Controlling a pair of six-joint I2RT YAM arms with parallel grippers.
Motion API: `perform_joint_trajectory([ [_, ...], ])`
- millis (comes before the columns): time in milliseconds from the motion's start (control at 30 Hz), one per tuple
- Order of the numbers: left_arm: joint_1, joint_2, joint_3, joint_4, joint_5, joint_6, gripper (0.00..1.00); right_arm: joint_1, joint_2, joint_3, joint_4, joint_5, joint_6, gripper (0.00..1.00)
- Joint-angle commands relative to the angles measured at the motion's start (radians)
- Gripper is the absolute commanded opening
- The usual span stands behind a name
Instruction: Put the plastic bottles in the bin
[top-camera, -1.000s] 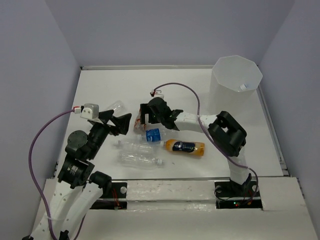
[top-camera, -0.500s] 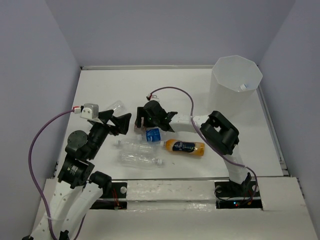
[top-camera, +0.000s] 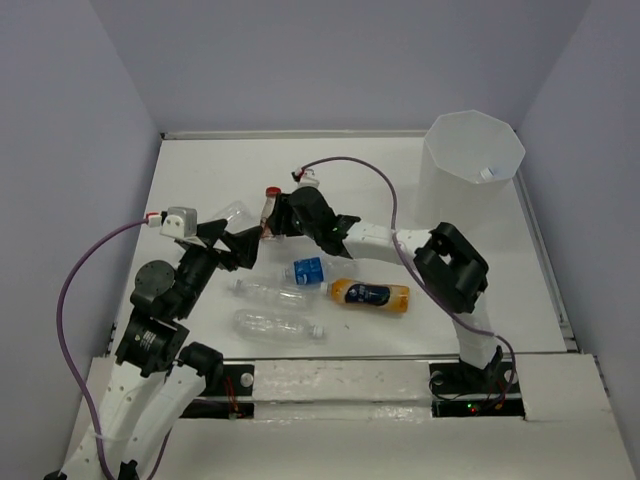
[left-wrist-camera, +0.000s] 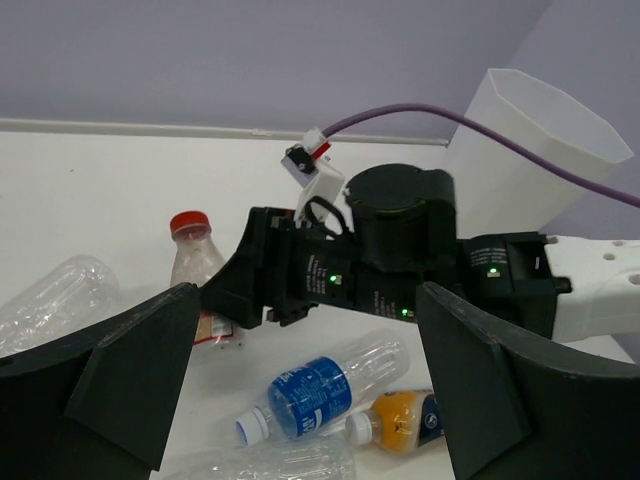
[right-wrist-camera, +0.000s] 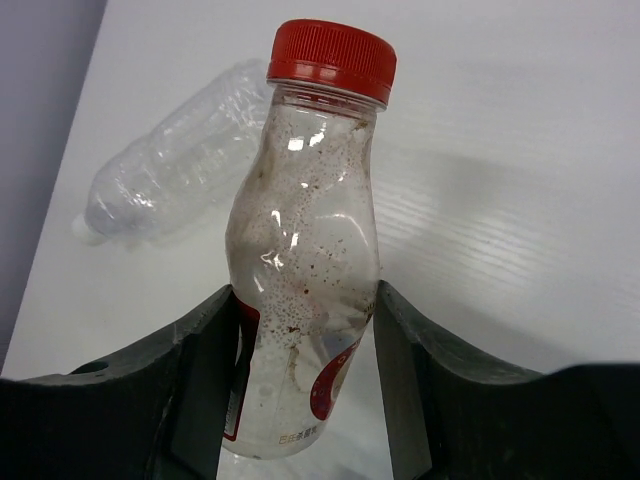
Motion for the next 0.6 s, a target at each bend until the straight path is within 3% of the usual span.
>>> perform_joint_trajectory([
  [0, 0.001, -0.009, 0.020, 0.025, -0.008, -0.002, 0.99, -0.021, -0.264, -0.055, 0.201, 0.133, -0.151, 0.42],
  [233, 0.000, -0.018, 0.019, 0.027, 0.002, -0.002, 0.99, -0.130, -0.706, -0.279, 0.261, 0.351, -0.461, 0.38],
  [367, -0.003, -0.018, 0.019, 0.030, 0.007, -0.003, 0.99, -0.309, -0.874, -0.317, 0.245, 0.405, -0.589, 0.37],
  [500, -0.002, -0.019, 0.017, 0.031, 0.010, -0.003, 0.99, -0.531, -0.906, -0.311, 0.198, 0.432, -0.644, 0.37],
  [567, -0.002, -0.018, 0.017, 0.031, 0.010, -0.003, 0.99, -0.584, -0.892, -0.310, 0.158, 0.437, -0.627, 0.37],
])
